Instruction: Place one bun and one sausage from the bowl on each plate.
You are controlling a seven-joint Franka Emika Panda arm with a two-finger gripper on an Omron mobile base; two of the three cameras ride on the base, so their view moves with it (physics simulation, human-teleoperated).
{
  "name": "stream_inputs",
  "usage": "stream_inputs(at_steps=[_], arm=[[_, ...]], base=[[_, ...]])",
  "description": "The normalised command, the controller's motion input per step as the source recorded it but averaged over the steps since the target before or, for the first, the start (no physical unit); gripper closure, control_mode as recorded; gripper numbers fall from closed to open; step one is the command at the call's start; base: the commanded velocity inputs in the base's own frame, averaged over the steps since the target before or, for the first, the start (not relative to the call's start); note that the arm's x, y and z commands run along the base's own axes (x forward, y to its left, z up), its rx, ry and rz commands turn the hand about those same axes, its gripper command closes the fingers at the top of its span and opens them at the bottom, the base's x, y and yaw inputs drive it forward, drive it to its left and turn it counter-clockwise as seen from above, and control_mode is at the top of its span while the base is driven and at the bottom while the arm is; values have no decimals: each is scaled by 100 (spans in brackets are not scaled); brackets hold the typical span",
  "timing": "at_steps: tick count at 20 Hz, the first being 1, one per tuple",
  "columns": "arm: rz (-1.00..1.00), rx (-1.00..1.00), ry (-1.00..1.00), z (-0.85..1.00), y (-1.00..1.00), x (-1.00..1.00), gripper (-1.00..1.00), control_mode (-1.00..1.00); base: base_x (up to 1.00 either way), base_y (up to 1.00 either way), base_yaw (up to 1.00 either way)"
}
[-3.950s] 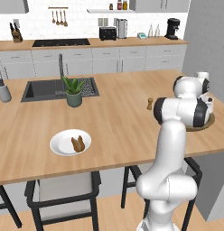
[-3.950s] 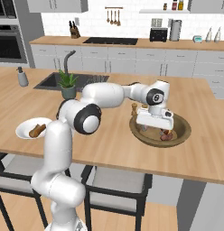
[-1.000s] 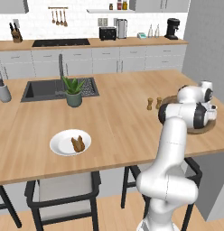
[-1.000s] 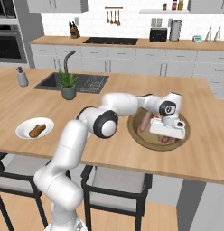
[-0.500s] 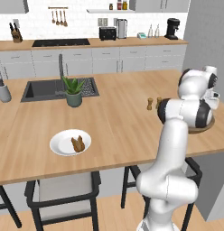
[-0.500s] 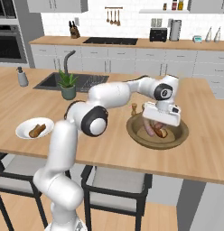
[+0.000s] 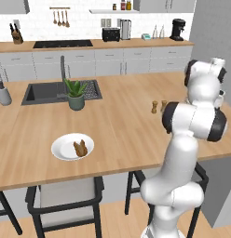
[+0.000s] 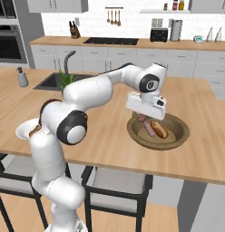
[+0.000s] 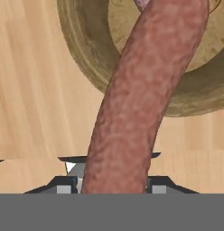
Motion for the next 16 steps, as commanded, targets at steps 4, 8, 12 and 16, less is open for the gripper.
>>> stream_inputs(at_steps=[4,8,12,16], arm=[[0,0,-15,22,100,-24,100,-100],[0,0,-7,22,100,-8,100,-100],[0,0,-2,19,100,2,100,-100],[-1,0,0,12,100,13,100,-100]], base=[[0,0,0],[0,0,0],[0,0,0],[0,0,0]])
